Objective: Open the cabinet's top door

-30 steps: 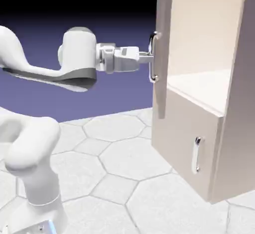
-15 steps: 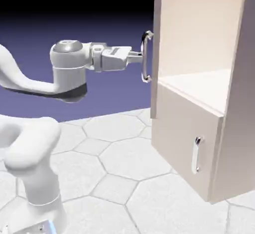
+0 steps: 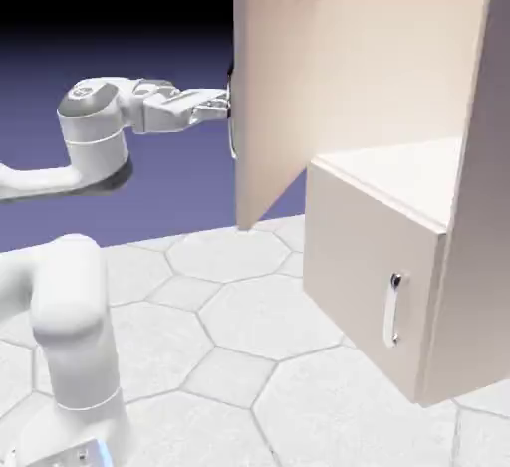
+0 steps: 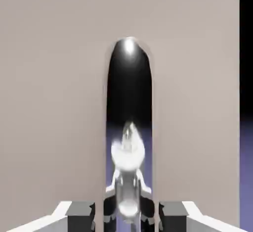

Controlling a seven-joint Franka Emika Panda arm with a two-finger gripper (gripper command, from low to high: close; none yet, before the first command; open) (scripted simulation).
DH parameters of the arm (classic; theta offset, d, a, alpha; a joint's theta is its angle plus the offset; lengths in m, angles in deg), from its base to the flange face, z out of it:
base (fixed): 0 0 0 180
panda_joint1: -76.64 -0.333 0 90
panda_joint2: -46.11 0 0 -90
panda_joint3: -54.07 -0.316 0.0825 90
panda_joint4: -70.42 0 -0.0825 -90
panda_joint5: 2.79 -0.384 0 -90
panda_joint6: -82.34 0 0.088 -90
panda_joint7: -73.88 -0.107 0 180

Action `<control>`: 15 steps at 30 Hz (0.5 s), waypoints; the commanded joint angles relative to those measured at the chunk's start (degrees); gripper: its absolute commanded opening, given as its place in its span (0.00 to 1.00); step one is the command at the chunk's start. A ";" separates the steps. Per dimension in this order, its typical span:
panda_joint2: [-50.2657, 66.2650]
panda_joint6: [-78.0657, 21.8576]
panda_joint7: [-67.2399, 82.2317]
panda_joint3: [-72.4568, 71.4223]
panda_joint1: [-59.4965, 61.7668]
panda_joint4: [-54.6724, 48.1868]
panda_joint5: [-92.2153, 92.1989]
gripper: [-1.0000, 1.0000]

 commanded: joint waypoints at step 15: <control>3.23 -36.10 2.03 -23.26 10.84 -25.58 -17.53 0.00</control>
